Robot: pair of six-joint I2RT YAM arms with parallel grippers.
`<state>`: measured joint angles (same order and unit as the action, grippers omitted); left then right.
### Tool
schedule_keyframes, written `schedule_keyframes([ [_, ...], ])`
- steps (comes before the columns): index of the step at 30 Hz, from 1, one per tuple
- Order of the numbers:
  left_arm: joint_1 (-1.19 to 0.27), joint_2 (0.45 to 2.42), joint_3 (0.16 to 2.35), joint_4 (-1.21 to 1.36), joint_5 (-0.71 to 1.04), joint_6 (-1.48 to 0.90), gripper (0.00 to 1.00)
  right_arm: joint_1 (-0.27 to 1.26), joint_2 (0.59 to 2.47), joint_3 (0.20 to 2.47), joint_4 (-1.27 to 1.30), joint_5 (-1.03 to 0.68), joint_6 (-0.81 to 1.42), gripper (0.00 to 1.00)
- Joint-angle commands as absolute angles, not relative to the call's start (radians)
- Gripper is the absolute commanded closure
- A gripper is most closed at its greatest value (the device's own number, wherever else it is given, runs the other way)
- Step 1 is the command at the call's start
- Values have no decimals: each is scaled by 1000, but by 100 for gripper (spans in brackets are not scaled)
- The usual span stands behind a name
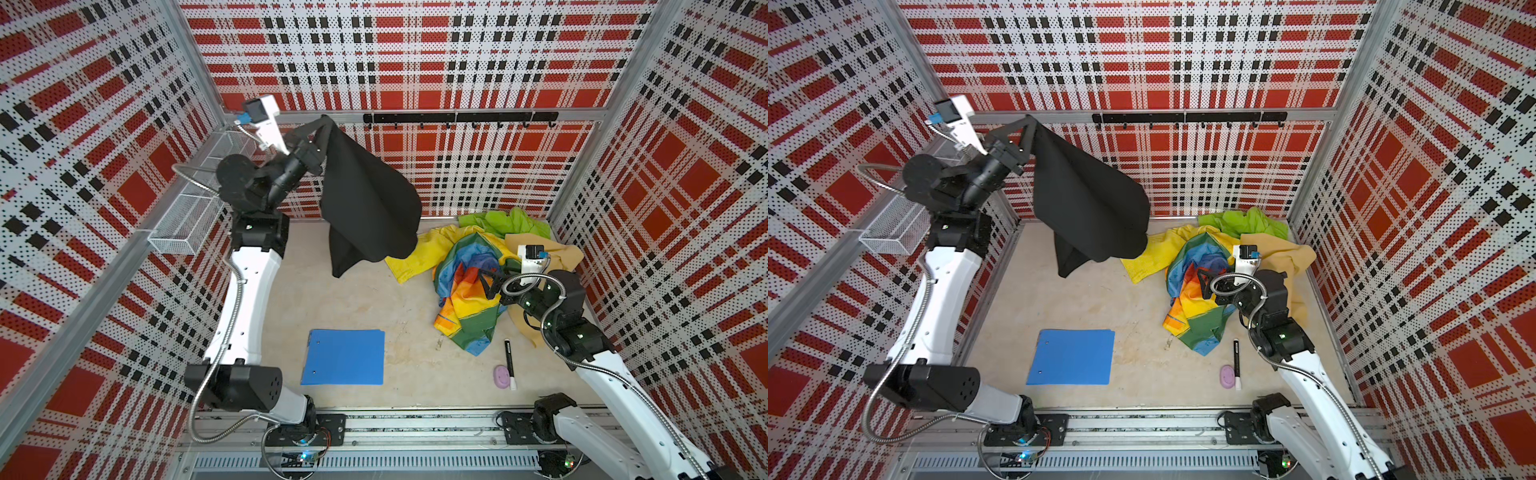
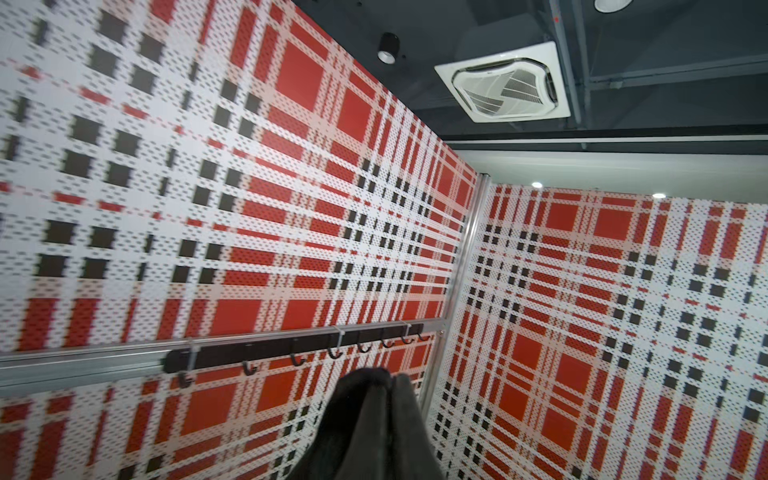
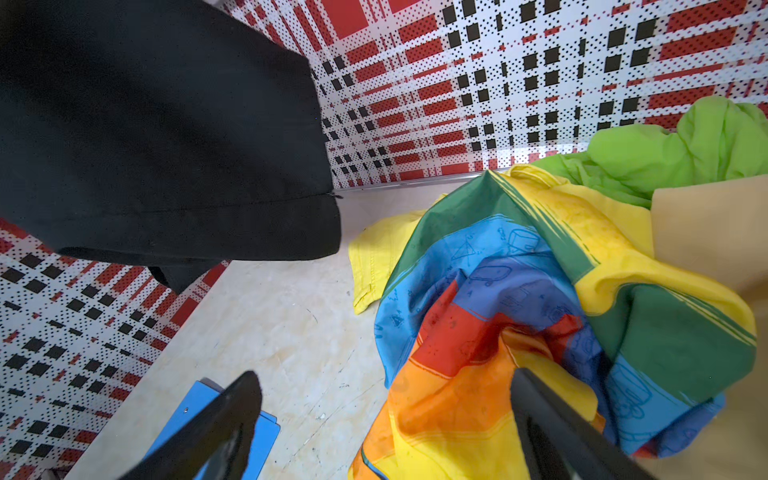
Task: Pick out a specific cloth from the pile
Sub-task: 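Carry the black cloth toward the robot's left side and lower it onto the table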
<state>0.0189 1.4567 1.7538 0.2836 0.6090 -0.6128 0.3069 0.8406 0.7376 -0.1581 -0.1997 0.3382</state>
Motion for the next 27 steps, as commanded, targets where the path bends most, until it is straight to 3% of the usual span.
schedule_keyframes([
  [1,116,1403,1668,281,610,-607,100,355,852,761,-92,-184,332,0],
  [11,323,1361,1485,278,693,-608,100,634,948,845,-66,14,272,0],
  [16,316,1372,1461,281,700,-585,100,717,1019,867,-52,64,256,0],
  [27,189,1452,1280,287,614,-425,100,722,1031,860,-70,90,252,0],
])
